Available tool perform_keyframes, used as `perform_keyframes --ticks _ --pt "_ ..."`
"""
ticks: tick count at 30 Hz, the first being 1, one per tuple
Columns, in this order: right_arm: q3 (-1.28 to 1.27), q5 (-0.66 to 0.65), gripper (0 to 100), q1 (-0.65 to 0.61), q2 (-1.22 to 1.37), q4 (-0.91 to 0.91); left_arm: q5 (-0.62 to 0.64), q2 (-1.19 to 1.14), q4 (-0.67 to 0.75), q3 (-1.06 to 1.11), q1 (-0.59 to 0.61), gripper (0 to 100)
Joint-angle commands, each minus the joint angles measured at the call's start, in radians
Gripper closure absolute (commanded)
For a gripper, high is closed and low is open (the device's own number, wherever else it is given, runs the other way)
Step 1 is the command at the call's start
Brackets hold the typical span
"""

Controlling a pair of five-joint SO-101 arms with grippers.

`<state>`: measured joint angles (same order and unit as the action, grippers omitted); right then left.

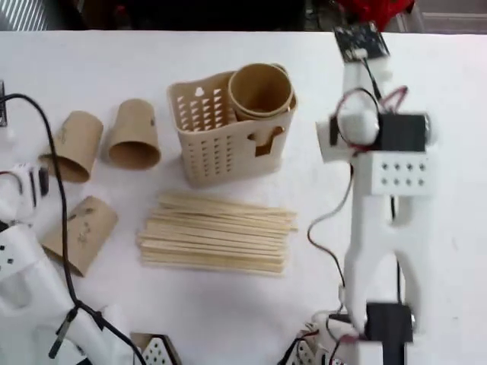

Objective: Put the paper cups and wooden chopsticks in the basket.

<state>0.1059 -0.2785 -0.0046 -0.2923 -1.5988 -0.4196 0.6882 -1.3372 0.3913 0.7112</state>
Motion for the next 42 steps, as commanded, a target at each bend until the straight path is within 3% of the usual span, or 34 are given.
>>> perform_keyframes --ticks 1,8,20,33,37,42 --pt "-0.247 -0.083 95.4 0.064 -0.18 0.136 -0.157 0.022 -0.144 0.029 0.124 70" --pt "-0.766 -0.14 95.3 0.073 -0.401 0.42 -0.307 0.022 -0.098 0.325 0.226 68" --pt "-1.18 -0.13 95.3 0.079 -0.615 0.65 -0.299 0.022 0.107 0.588 0.209 68" --pt "-1.557 -0.13 95.6 0.056 -1.086 0.748 0.017 0.022 0.423 0.697 -0.015 68" --pt "-1.666 -0.132 95.6 0.015 -1.29 0.74 0.035 0.022 0.445 0.697 -0.047 69" --pt "-1.757 -0.138 95.7 0.002 -1.521 0.682 0.035 0.03 0.454 0.689 -0.079 80"
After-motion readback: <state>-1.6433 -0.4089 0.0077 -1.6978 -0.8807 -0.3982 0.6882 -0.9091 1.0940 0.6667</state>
